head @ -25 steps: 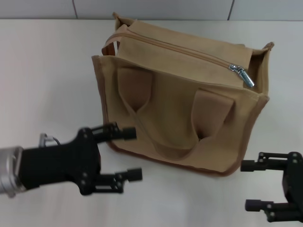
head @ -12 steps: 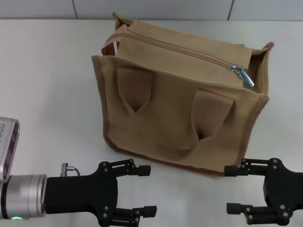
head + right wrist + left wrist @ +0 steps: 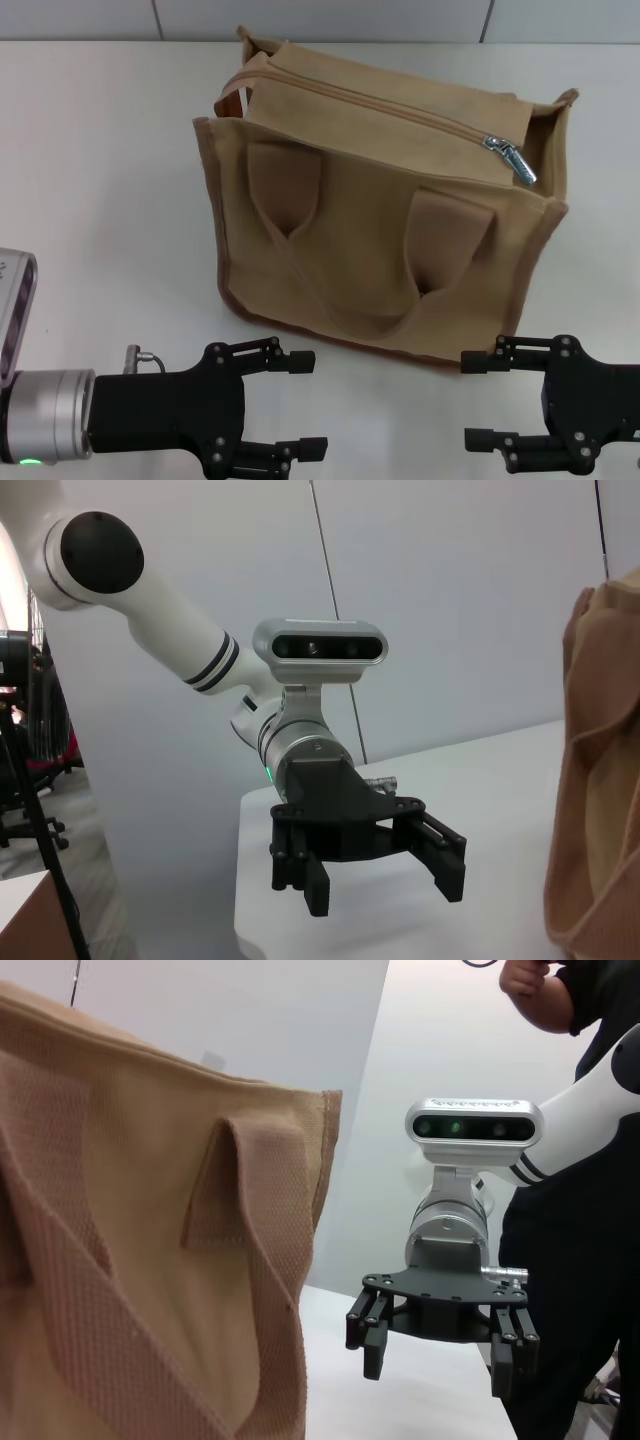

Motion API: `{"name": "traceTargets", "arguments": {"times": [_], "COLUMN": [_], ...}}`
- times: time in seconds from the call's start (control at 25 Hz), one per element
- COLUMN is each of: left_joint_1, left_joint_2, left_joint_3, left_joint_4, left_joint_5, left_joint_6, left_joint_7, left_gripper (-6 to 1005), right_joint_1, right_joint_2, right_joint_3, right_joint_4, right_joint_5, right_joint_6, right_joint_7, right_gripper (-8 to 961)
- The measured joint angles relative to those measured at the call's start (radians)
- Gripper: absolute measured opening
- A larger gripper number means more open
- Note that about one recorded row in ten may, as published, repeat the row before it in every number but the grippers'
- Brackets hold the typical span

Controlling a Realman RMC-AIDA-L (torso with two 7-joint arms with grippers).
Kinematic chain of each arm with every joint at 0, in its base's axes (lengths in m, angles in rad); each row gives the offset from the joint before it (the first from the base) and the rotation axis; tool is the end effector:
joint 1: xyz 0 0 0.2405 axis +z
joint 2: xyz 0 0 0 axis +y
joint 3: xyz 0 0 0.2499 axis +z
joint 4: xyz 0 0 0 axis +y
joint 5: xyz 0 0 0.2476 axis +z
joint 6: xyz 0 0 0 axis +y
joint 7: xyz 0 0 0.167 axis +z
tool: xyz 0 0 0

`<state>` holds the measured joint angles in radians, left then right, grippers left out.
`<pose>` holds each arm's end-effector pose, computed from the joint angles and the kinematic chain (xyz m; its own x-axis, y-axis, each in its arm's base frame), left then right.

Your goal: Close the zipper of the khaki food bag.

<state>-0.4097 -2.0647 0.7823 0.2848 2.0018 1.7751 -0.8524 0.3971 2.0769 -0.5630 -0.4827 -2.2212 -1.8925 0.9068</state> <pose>-0.2953 0.2389 -0.0800 0.7666 0.2230 0.6022 0.2264 -0.9714 0.0715 0.3063 0.2472 -0.0407 0.8119 -0.1793 -0.5556 -0.1946 -0.9804 0.0320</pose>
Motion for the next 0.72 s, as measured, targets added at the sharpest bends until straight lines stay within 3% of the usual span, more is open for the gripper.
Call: {"name": "traceTargets", "arguments": {"times": [0.72], "left_joint_1": [-0.002], "left_joint_2": [0.005], "left_joint_3": [-0.002], "left_joint_4": [0.002], "left_joint_5": [0.000], "left_joint_6": [0.001], "left_joint_7": [-0.012], "left_gripper": [837], "right_joint_1": [0.014], "right_joint_2": [0.000], "right_joint_3": [0.000], "right_joint_4": [0.004], "right_joint_5": [0.000], "right_joint_6": [0.006], "right_joint_7": [0.000], "right_gripper": [711]}}
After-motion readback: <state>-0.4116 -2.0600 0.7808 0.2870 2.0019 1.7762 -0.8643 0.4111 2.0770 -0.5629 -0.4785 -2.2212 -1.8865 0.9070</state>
